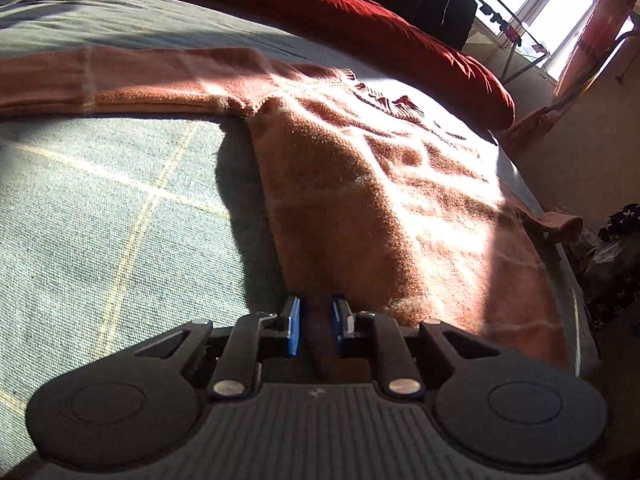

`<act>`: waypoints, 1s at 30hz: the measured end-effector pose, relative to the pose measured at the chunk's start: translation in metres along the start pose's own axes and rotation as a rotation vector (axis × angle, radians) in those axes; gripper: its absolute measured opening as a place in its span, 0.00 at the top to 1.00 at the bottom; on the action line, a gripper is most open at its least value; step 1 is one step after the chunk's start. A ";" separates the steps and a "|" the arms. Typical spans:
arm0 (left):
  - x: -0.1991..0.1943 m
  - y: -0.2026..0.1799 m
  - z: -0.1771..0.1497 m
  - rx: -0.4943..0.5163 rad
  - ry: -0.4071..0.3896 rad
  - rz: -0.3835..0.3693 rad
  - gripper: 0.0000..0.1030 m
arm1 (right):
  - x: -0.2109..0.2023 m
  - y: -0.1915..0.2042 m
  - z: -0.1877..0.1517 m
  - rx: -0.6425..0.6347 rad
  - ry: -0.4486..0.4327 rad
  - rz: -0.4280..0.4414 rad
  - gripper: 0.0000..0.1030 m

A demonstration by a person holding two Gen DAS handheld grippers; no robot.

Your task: Fold clothes

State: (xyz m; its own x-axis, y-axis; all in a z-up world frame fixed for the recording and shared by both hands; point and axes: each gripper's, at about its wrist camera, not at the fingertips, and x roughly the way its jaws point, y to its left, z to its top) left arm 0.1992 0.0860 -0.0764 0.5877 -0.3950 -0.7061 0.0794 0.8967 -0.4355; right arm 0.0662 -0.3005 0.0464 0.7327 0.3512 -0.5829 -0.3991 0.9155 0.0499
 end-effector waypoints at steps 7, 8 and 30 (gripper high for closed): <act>0.010 -0.018 -0.002 0.032 0.000 0.086 0.73 | 0.012 -0.006 -0.008 0.031 -0.005 0.008 0.40; 0.011 -0.021 -0.003 0.038 -0.005 0.103 0.72 | 0.013 -0.006 -0.009 0.035 -0.008 0.009 0.39; 0.001 -0.040 -0.018 -0.056 -0.036 0.135 0.81 | 0.008 -0.028 -0.033 0.148 -0.035 -0.006 0.34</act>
